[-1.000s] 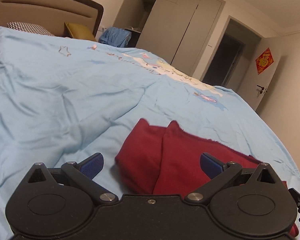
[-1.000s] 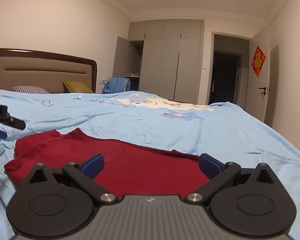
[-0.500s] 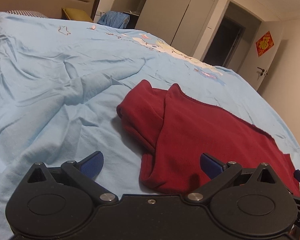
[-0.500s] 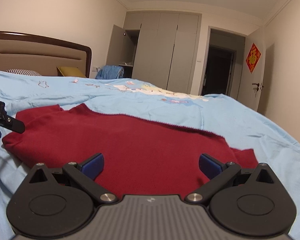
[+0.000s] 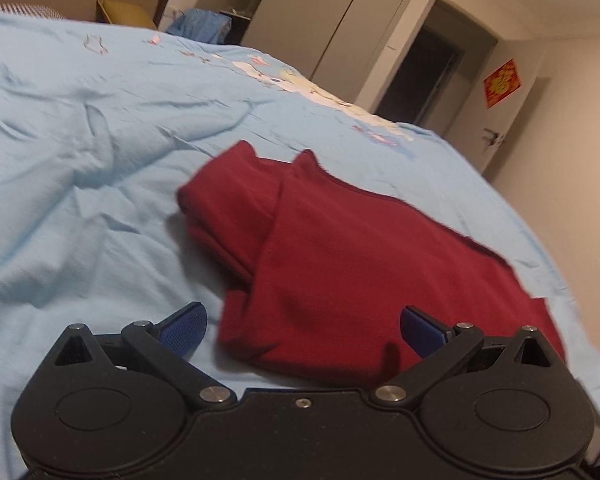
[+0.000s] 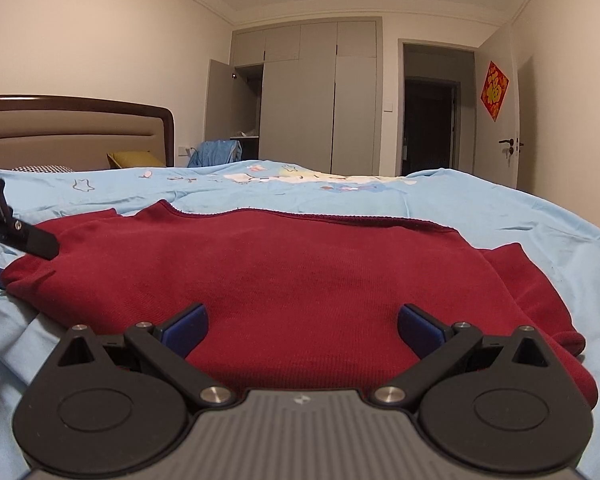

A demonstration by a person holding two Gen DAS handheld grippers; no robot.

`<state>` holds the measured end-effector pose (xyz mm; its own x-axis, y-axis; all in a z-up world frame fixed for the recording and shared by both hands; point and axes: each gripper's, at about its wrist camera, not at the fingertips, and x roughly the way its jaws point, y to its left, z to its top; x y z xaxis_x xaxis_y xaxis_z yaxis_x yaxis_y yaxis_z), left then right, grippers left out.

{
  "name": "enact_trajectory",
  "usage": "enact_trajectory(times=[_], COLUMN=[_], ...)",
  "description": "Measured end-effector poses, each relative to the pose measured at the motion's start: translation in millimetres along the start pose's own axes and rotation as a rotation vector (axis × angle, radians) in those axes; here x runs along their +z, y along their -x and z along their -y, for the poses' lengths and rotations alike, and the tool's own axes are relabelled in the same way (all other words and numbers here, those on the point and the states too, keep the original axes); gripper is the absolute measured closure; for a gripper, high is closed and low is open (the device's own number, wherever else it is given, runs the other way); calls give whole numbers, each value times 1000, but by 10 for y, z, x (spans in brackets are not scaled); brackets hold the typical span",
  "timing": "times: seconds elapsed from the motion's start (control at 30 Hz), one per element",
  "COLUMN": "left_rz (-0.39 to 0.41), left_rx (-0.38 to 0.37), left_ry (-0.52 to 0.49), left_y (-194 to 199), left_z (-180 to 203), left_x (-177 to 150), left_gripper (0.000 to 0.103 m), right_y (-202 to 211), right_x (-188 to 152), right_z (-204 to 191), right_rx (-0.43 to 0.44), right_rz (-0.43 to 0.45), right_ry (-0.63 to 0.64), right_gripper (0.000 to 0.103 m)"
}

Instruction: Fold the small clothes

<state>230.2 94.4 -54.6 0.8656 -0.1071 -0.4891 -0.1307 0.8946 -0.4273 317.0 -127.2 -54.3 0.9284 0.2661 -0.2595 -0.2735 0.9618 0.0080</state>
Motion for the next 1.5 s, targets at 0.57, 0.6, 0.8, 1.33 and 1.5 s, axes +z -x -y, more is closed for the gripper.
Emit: enact_trajectory(times=[0.57, 0.6, 0.8, 1.33, 1.5], left_rz=[-4, -1, 2, 18, 25], left_rx=[23, 29, 22, 43, 80], left_ry=[99, 97, 126, 128, 56], left_y=[-159, -153, -183, -312, -273], left_z=[-178, -184, -246, -204, -3], left_x=[210, 204, 214, 371, 478], left_gripper=[33, 37, 35, 78, 85], right_y=[41, 42, 41, 40, 102], right_x=[-34, -34, -32, -28, -10], right_z=[28, 27, 22, 22, 30], right_rx=[5, 5, 5, 6, -3], right_rz=[20, 21, 22, 23, 37], right_ry=[-8, -9, -9, -11, -29], right_gripper=[0, 0, 0, 0, 0])
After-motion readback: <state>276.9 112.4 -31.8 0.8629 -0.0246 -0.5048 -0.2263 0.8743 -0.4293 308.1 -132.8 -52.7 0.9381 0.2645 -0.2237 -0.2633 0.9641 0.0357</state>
